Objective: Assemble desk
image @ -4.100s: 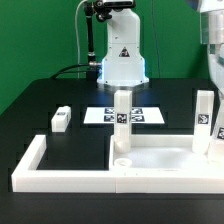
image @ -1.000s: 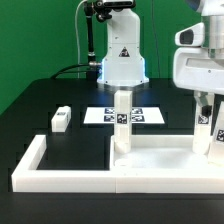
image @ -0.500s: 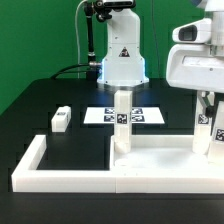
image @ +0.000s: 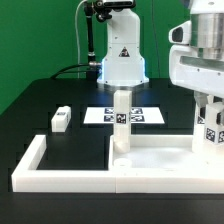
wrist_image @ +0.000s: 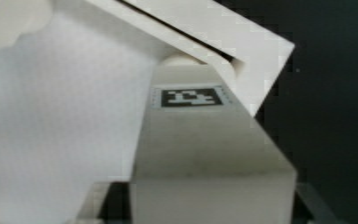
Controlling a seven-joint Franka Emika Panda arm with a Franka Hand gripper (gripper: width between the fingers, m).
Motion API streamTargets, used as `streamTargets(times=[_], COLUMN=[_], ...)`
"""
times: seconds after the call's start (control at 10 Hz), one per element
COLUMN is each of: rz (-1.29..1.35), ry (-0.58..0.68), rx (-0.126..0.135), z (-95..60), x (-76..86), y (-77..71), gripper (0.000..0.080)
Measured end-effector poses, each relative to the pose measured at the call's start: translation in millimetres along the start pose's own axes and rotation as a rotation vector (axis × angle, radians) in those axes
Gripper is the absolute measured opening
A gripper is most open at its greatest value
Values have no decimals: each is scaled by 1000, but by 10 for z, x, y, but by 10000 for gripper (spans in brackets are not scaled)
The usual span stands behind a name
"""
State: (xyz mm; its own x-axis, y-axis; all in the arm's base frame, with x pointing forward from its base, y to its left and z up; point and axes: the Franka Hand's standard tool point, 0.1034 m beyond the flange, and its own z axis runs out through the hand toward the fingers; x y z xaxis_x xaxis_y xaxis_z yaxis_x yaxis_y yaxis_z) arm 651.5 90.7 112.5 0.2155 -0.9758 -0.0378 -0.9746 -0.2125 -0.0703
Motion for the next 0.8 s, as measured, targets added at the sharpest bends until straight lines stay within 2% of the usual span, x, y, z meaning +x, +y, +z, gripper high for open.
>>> streamTargets(times=[0.2,0.4,0.5,0.6,0.7,0.8], rz=[334,493,551,501,472,235], ry=[-38,-47,-49,-44,-39,2], rx=[20,64,62,63,58,24], z=[5,9,6,13,20,-3], x=[-42,-45,-54,-44,-54,-100], y=[3,52,52,54,57,28], gripper=[292,292,292,292,443,568])
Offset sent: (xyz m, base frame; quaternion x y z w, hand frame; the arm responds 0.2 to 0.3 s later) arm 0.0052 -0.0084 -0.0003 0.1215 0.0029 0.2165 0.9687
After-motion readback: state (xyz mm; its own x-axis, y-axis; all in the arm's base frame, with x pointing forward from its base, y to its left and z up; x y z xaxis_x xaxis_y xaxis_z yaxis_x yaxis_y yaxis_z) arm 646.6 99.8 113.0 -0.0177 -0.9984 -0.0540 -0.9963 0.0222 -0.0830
